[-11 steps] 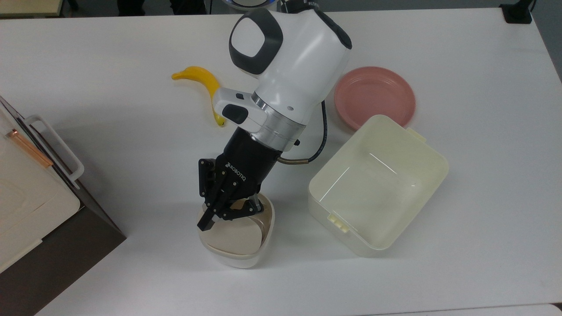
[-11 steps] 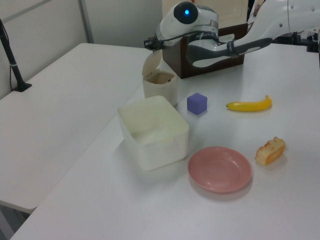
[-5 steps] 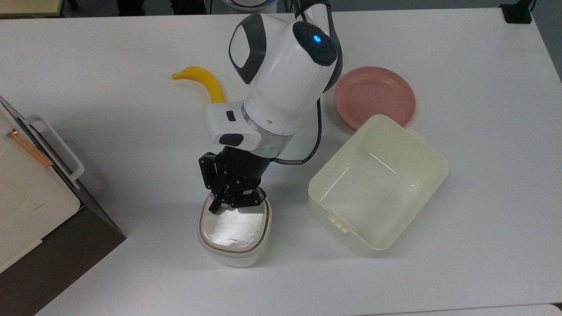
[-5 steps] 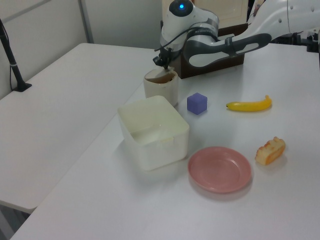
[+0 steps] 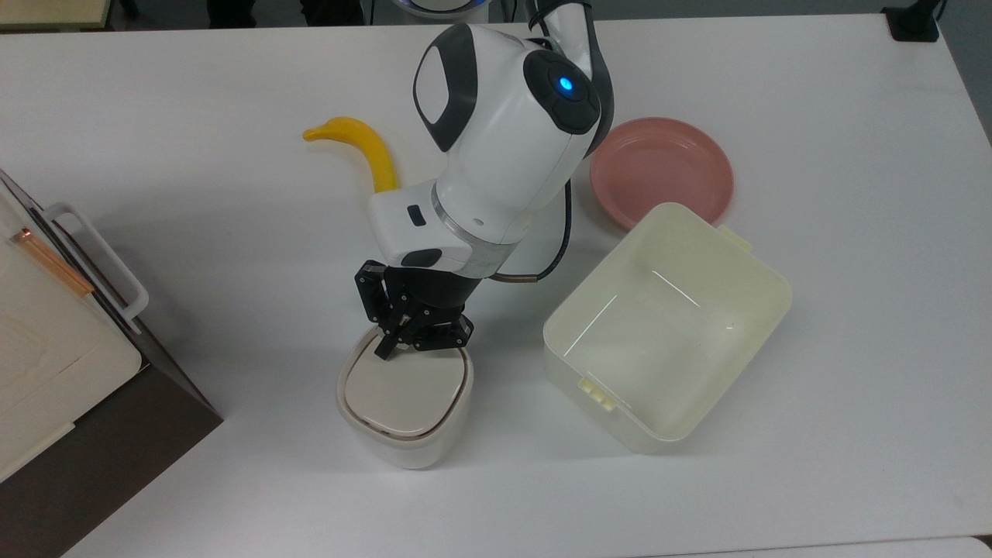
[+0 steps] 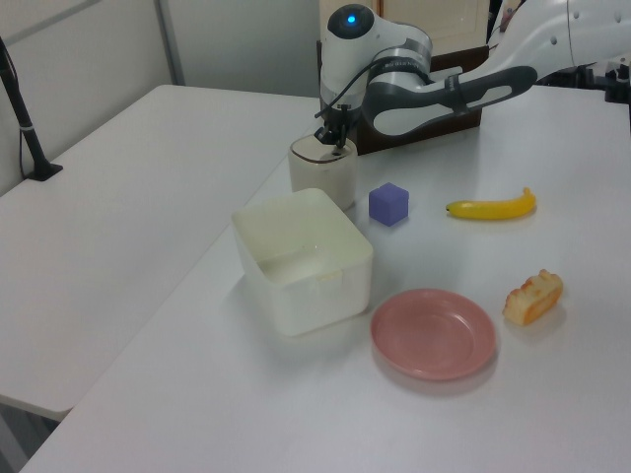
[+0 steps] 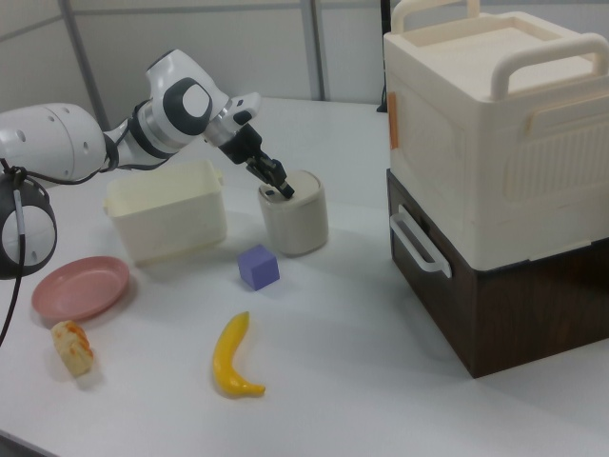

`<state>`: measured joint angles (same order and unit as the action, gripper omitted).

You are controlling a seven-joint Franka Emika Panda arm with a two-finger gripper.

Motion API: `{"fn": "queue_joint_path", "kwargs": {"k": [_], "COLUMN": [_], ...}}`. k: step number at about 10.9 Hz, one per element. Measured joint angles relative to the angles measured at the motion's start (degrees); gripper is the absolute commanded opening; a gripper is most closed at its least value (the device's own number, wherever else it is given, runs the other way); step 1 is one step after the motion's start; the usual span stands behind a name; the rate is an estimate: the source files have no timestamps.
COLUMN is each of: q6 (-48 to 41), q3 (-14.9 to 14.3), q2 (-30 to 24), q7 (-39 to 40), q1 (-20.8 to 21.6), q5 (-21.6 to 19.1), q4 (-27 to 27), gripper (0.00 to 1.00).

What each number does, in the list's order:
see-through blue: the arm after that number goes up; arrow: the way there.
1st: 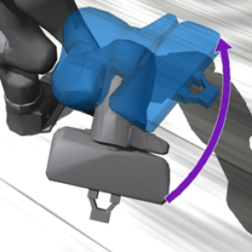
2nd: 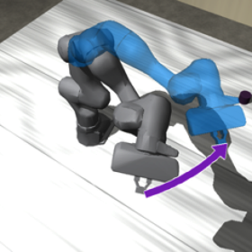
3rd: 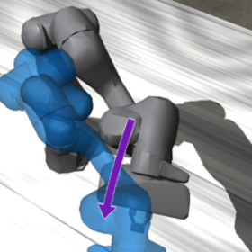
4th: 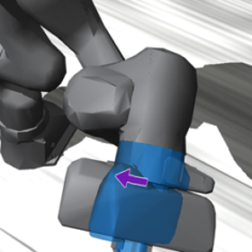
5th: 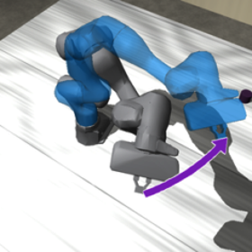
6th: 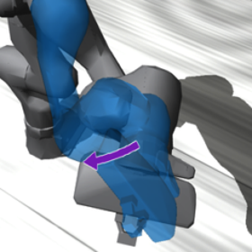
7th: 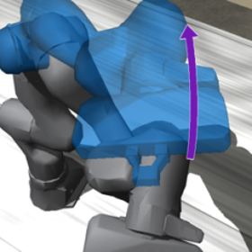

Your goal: Close the trash can

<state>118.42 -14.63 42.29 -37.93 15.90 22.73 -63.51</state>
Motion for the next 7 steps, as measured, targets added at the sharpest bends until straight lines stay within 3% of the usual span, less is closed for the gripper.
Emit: {"fn": "queue_joint_path", "kwargs": {"k": [4,7], "q6": [-0.03,4.47], "q3": [0.02,0.43], "q2": [-0.38,-0.33], "q7": [-2.73,-10.8], "q1": [-0.1,-0.1], "q5": [-1.21,-1.9], "q4": [-0.19,-0.46], "gripper": [0.0,0.0]}}
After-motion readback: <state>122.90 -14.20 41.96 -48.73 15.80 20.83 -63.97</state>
